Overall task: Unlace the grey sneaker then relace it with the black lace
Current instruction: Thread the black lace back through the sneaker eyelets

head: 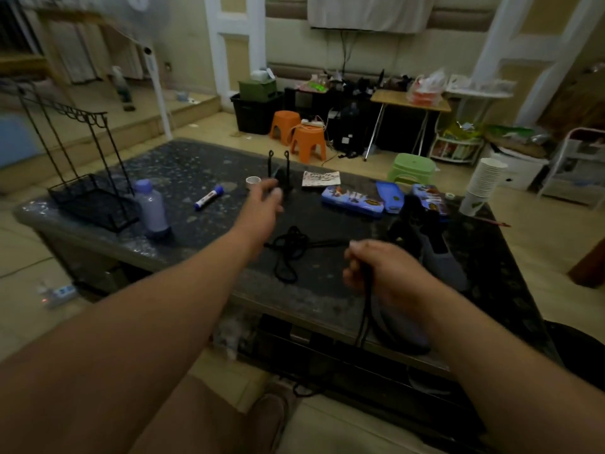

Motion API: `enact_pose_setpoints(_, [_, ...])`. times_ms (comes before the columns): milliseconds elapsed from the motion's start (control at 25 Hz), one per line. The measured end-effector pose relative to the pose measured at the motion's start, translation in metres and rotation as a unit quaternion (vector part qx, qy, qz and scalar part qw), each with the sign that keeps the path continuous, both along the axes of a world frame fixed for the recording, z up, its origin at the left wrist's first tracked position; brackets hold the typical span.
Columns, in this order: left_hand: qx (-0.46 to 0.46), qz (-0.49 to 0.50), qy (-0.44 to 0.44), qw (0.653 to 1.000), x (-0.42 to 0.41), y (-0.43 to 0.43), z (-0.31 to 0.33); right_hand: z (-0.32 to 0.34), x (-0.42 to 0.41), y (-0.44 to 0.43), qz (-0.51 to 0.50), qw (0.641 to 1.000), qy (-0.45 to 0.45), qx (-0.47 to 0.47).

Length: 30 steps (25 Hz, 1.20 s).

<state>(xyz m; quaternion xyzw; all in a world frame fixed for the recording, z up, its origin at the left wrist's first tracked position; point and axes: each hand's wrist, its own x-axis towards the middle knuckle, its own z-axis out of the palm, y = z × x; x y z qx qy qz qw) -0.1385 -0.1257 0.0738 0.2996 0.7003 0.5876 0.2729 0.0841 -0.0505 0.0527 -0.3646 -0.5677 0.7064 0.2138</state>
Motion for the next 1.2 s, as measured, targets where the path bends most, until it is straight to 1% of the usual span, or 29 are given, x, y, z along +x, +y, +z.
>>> enact_pose_setpoints(40, [-0.012,-0.079,0.018,0.997,0.011,-0.006,-0.011,0.013,-0.019,0.011,0.005,0.999,0.029,-0.013])
enact_pose_setpoints(120, [-0.010,-0.225,0.005,0.974,0.029,-0.010,-0.036,0.039,-0.072,0.032,0.038,0.997,0.056,-0.024])
enact_pose_setpoints(160, [-0.009,-0.259,-0.004,0.966,0.033,-0.008,-0.053,0.049,-0.096,0.041,0.052,0.997,0.048,-0.020])
enact_pose_setpoints(200, [-0.016,-0.261,-0.011,0.965,0.032,-0.005,-0.067,0.055,-0.118,0.050,0.060,0.998,0.028,-0.006])
enact_pose_setpoints(240, [-0.019,-0.232,-0.015,0.972,0.025,0.000,-0.080,0.057,-0.137,0.062,0.063,0.998,0.009,0.012])
enact_pose_setpoints(280, [-0.014,-0.181,-0.017,0.983,0.013,0.004,-0.091,0.056,-0.154,0.074,0.056,0.998,-0.006,0.024])
enact_pose_setpoints(360, [0.004,-0.070,-0.029,0.997,-0.018,0.015,-0.107,0.047,-0.176,0.102,0.006,0.999,-0.029,0.046])
enact_pose_setpoints(400, [0.006,-0.029,-0.028,0.999,-0.033,0.021,-0.115,0.038,-0.183,0.115,-0.018,0.994,-0.054,0.088])
enact_pose_setpoints(440, [-0.012,-0.003,-0.009,1.000,-0.045,0.026,-0.122,0.027,-0.187,0.126,-0.032,0.984,-0.092,0.151])
enact_pose_setpoints(480, [-0.051,0.003,0.032,0.998,-0.054,0.034,-0.132,0.013,-0.190,0.135,-0.027,0.966,-0.134,0.219])
enact_pose_setpoints(520, [-0.107,-0.009,0.089,0.990,-0.057,0.040,-0.139,-0.005,-0.191,0.141,0.005,0.943,-0.182,0.279])
enact_pose_setpoints(560, [-0.163,-0.028,0.152,0.974,-0.058,0.045,-0.144,-0.025,-0.191,0.143,0.060,0.911,-0.242,0.330])
enact_pose_setpoints(640, [-0.260,-0.065,0.252,0.930,-0.055,0.048,-0.143,-0.065,-0.194,0.147,0.179,0.829,-0.352,0.396])
enact_pose_setpoints(680, [-0.304,-0.081,0.272,0.909,-0.055,0.047,-0.140,-0.079,-0.196,0.148,0.212,0.805,-0.381,0.403])
enact_pose_setpoints(760, [-0.374,-0.093,0.269,0.883,-0.059,0.046,-0.137,-0.094,-0.201,0.145,0.259,0.789,-0.386,0.402])
enact_pose_setpoints(800, [-0.393,-0.103,0.269,0.873,-0.061,0.047,-0.139,-0.096,-0.202,0.141,0.294,0.761,-0.393,0.425])
enact_pose_setpoints(840, [-0.395,-0.116,0.275,0.869,-0.061,0.047,-0.141,-0.098,-0.199,0.135,0.329,0.715,-0.407,0.464])
enact_pose_setpoints(880, [-0.380,-0.130,0.283,0.871,-0.058,0.048,-0.144,-0.104,-0.193,0.129,0.348,0.679,-0.412,0.499])
enact_pose_setpoints(920, [-0.357,-0.138,0.293,0.876,-0.055,0.049,-0.148,-0.107,-0.184,0.119,0.349,0.670,-0.402,0.518])
enact_pose_setpoints(960, [-0.326,-0.134,0.296,0.888,-0.052,0.049,-0.151,-0.113,-0.175,0.108,0.323,0.694,-0.384,0.516])
enact_pose_setpoints(1000, [-0.293,-0.117,0.289,0.904,-0.048,0.051,-0.154,-0.117,-0.166,0.095,0.277,0.737,-0.351,0.507])
enact_pose_setpoints(1040, [-0.261,-0.094,0.267,0.923,-0.043,0.053,-0.156,-0.126,-0.160,0.083,0.217,0.791,-0.323,0.472])
enact_pose_setpoints(1080, [-0.233,-0.067,0.232,0.942,-0.035,0.055,-0.156,-0.129,-0.158,0.070,0.148,0.855,-0.296,0.398])
enact_pose_setpoints(1120, [-0.205,-0.039,0.178,0.962,-0.029,0.059,-0.155,-0.130,-0.159,0.060,0.069,0.923,-0.264,0.271])
enact_pose_setpoints(1160, [-0.170,-0.012,0.105,0.980,-0.021,0.062,-0.151,-0.125,-0.162,0.050,-0.005,0.975,-0.197,0.098])
enact_pose_setpoints(1200, [-0.127,0.006,0.022,0.992,-0.013,0.065,-0.146,-0.118,-0.163,0.042,-0.066,0.990,-0.104,-0.073])
